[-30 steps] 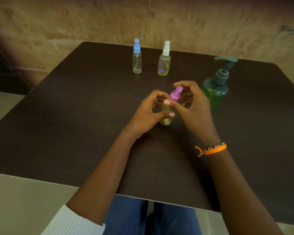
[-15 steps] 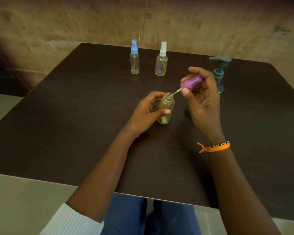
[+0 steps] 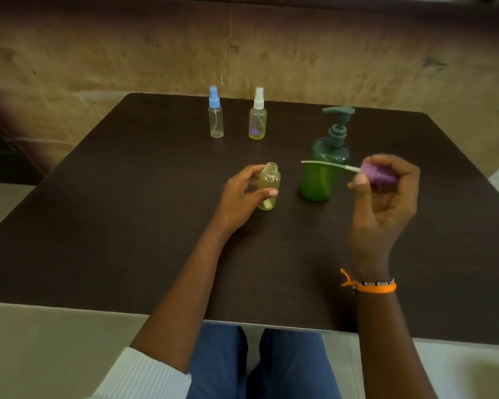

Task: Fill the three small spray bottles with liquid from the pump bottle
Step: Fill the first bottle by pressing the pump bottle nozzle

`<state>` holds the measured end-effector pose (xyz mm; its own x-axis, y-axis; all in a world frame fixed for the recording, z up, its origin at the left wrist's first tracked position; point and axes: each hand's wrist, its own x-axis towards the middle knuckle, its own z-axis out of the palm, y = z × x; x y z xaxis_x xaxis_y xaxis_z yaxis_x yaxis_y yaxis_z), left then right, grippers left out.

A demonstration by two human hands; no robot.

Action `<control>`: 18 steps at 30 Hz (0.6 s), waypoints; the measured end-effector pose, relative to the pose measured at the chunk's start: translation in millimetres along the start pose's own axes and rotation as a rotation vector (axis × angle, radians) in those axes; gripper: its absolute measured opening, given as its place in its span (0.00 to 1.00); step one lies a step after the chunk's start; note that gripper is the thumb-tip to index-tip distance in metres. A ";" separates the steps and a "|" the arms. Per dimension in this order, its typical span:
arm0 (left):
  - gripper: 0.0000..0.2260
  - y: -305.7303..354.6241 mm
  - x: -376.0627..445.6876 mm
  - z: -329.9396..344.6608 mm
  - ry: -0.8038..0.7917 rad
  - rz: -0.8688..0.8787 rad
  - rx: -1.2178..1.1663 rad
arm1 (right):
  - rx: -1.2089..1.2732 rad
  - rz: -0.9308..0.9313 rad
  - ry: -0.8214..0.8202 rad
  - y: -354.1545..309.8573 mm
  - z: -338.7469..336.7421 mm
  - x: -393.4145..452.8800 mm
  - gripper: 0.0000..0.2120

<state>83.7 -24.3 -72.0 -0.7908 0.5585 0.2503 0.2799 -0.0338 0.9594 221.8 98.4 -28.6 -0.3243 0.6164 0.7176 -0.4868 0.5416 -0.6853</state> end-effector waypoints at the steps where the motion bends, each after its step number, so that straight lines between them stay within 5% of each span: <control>1: 0.17 0.7 -0.3 1.8 0.015 -0.007 -0.005 | -0.007 0.022 0.046 0.0 -6.7 -5.0 0.12; 8: 0.19 0.9 -1.4 15.9 0.111 -0.021 -0.006 | -0.221 0.322 0.288 18.3 -32.8 -17.5 0.10; 13: 0.18 0.8 -3.0 18.6 0.126 -0.006 0.026 | -0.667 0.499 0.041 41.6 -42.0 -5.1 0.07; 18: 0.19 1.1 -2.8 20.0 0.129 -0.013 0.030 | -0.834 0.532 -0.146 49.5 -29.6 3.4 0.06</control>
<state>97.1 -9.4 -74.3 -0.8573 0.4477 0.2540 0.2836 -0.0010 0.9589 220.5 144.2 -63.8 -0.4584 0.8491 0.2624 0.4568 0.4784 -0.7500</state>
